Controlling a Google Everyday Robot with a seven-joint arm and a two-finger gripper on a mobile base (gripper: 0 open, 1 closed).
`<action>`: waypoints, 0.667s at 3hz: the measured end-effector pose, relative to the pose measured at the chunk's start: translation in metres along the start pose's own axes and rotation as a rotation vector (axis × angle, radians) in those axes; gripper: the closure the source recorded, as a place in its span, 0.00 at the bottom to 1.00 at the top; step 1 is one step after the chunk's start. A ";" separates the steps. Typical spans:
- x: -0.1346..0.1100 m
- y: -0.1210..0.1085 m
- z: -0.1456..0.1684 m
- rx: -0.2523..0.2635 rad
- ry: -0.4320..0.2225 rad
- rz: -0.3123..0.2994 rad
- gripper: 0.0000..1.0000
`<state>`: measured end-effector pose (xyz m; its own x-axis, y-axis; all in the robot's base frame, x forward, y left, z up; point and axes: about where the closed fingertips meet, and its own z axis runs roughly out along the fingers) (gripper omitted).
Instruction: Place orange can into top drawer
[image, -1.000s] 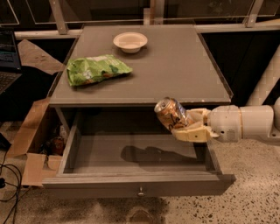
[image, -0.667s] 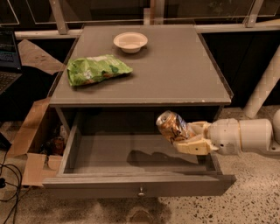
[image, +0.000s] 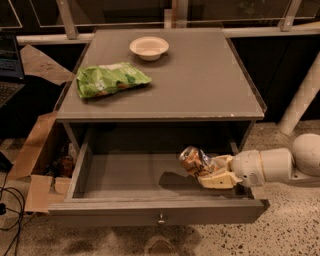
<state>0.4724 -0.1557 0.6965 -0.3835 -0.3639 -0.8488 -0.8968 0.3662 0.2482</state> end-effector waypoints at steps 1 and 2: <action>0.021 -0.023 0.019 -0.037 0.033 0.028 1.00; 0.034 -0.041 0.035 -0.055 0.073 0.048 1.00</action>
Offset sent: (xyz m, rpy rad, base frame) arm 0.0524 0.0027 -0.0834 -0.0750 0.1376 0.0520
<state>0.5043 -0.1527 0.6413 -0.4398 -0.4090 -0.7996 -0.8869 0.3380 0.3150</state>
